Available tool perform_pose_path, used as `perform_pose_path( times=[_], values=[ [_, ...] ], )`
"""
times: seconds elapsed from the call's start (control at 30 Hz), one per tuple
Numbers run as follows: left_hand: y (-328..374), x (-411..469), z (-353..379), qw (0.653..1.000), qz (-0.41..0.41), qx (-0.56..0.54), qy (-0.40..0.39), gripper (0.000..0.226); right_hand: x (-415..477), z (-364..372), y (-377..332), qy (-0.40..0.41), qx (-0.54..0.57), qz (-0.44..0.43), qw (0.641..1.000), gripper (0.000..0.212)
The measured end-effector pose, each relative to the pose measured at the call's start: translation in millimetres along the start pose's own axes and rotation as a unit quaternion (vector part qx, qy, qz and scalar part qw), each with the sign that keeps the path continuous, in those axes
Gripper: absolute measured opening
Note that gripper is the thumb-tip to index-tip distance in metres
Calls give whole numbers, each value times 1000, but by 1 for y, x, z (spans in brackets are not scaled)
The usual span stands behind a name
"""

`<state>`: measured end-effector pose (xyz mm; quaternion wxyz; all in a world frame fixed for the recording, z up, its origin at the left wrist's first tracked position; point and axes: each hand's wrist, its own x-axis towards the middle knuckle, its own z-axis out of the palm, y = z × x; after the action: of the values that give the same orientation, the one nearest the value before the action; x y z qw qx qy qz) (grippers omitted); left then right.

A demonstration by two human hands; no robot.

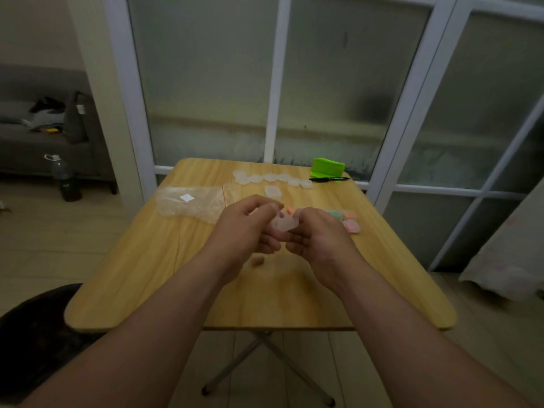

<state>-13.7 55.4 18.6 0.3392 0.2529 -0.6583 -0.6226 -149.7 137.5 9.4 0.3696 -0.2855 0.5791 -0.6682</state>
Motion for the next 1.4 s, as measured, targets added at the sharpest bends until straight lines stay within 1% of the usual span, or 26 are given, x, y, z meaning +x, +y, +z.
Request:
perform_pose_path(
  times=[0.1, 0.17, 0.23, 0.3, 0.37, 0.43, 0.5, 0.57, 0.63, 0.7, 0.77, 0.8, 0.83, 0.9, 0.97, 1.07, 1.17, 1.23, 1.4],
  values=[
    [1, 3, -2, 1000, -8, -25, 7, 20, 0, 2, -3, 4, 20, 10, 1000, 23],
    [1, 3, -1, 1000, -12, -29, 0, 20, 1, 1, -4, 20, 1, 4, 1000, 23],
    [-2, 2, 0, 1000, -11, -15, 1, 17, 2, 0, -4, 41, -66, -23, 997, 20],
    [-4, 3, 0, 1000, -10, 17, -2, 15, 2, -2, -4, 45, -150, -62, 986, 20],
    [-4, 4, 0, 999, -22, 24, -9, 15, 1, -2, -5, 44, -190, -88, 977, 18],
    [-2, 5, -2, 998, -58, -31, -21, 21, 4, -4, -8, 59, -186, -92, 976, 18],
    [1, 4, -7, 989, -96, -101, -53, 26, 7, -4, -11, 73, -189, -95, 975, 19],
    [3, 2, -13, 979, -124, -128, -104, 30, 10, -2, -12, 56, -222, -121, 966, 19],
    [3, -1, -16, 970, -136, -129, -152, 35, 10, 7, -12, 2, -239, -142, 961, 19],
    [1, -2, -17, 969, -139, -117, -167, 37, 10, 14, -10, -32, -274, -155, 949, 20],
    [-2, 0, -20, 971, -145, -118, -152, 29, 13, 18, -9, -29, -318, -169, 932, 22],
    [-2, 2, -22, 969, -155, -133, -139, 28, 14, 18, -8, -26, -310, -159, 937, 24],
    [-2, 4, -25, 966, -169, -154, -118, 31, 15, 18, -9, -21, -284, -141, 948, 26],
    [-2, 10, -30, 962, -188, -191, -47, 41, 16, 14, -9, 2, -240, -105, 965, 22],
    [-3, 16, -37, 954, -193, -227, 29, 46, 18, 9, -7, 26, -240, -90, 966, 22],
    [-6, 22, -48, 930, -202, -288, 103, 43, 19, 3, -4, 48, -248, -62, 966, 26],
    [-9, 24, -54, 915, -208, -309, 153, 40, 20, 0, 0, 60, -262, -40, 962, 28],
    [-11, 24, -53, 915, -210, -305, 161, 40, 23, -1, 7, 67, -301, -48, 950, 29],
    [-12, 22, -49, 917, -217, -293, 160, 46, 33, -1, 25, 73, -457, -108, 880, 9]
  ],
)
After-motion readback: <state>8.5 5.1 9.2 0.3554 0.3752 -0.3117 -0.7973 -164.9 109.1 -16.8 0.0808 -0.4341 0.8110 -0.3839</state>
